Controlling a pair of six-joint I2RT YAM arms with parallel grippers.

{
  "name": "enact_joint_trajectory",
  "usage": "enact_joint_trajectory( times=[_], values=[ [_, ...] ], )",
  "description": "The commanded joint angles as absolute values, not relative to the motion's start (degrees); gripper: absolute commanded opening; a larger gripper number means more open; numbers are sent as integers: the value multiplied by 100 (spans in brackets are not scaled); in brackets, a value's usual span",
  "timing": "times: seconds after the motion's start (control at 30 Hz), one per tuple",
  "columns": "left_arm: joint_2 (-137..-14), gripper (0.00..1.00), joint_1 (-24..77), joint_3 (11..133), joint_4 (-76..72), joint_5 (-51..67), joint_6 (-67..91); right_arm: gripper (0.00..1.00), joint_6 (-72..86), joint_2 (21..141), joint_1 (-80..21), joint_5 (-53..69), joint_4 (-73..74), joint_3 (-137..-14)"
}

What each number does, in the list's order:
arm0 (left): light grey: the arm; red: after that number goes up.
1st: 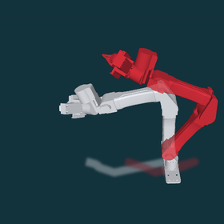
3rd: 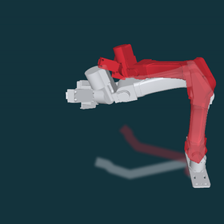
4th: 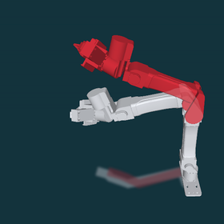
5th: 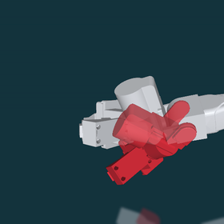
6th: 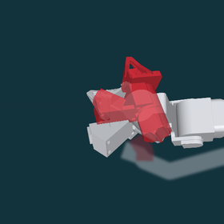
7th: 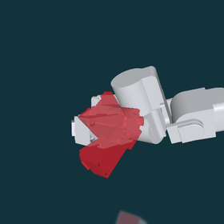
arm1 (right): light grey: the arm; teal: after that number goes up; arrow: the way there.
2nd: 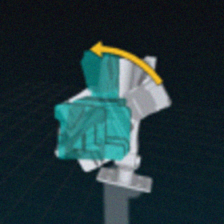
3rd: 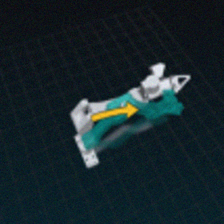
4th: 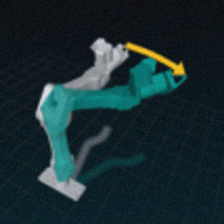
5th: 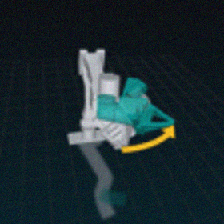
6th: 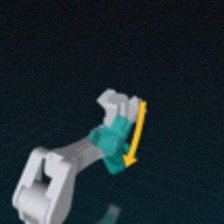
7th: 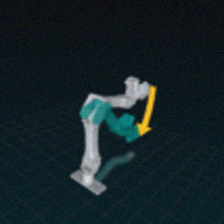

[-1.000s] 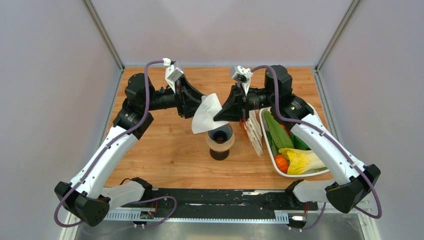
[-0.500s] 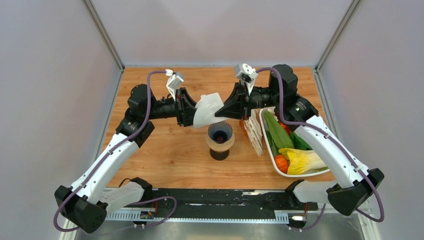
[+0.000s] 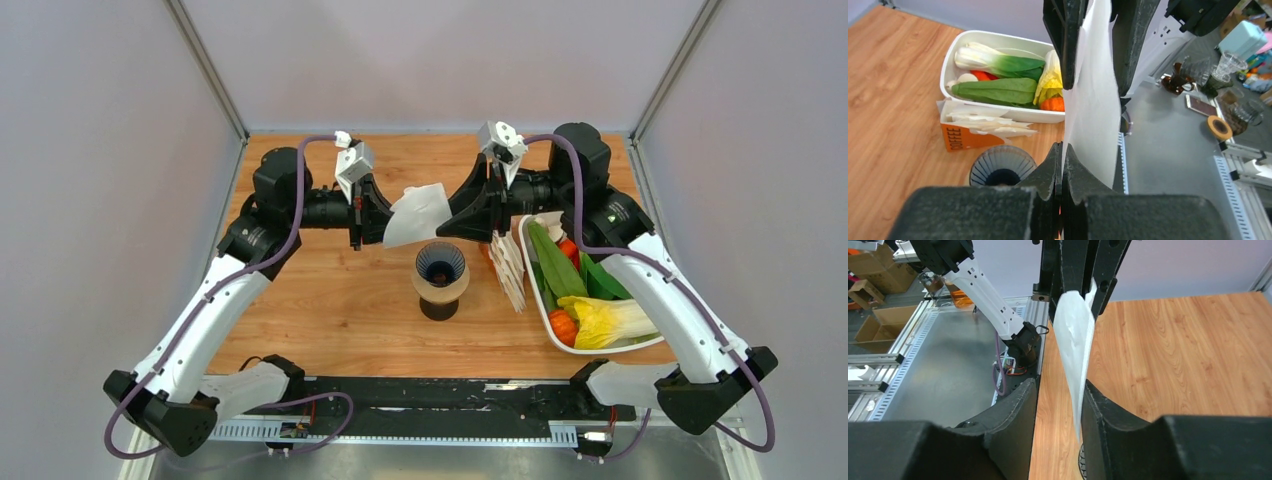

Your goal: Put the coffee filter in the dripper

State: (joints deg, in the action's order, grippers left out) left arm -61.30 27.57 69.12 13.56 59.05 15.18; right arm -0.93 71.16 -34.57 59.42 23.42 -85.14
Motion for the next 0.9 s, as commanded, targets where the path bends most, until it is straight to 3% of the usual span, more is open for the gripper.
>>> enact_joint_trajectory(
  times=[0.0, 0.17, 0.2, 0.23, 0.27, 0.33, 0.4, 0.53, 0.87],
  values=[
    [-6539, 0, 2821, 7776, 3114, 6107, -487, 37, -468, 7244, -3437, 5897, 2582, -8927],
    [-6825, 0, 2890, 8290, 4044, 5956, -1317, 3, -536, 7421, -3441, 6034, 2611, -9069],
    [-6818, 5, 2885, 8306, 4030, 5900, -1283, 0, -588, 7414, -3438, 6012, 2616, -9071],
    [-6780, 12, 2879, 8242, 3873, 5771, -1024, 0, -663, 7393, -3437, 5960, 2615, -9063],
    [-6748, 30, 2845, 8173, 3760, 5720, -850, 0, -743, 7373, -3437, 5901, 2612, -9056],
    [-6606, 57, 2718, 7834, 3194, 5697, -36, 0, -863, 7341, -3439, 5757, 2598, -9070],
    [-6438, 63, 2507, 7313, 2214, 5828, 1195, 0, -902, 7315, -3439, 5644, 2561, -9092],
    [-6204, 64, 2139, 6333, -218, 5920, 3860, 0, -950, 7233, -3442, 5507, 2387, -8999],
    [-6379, 65, 2057, 5588, -1849, 5645, 6531, 0, -1186, 7030, -3631, 4837, 1892, -8677]
  ],
)
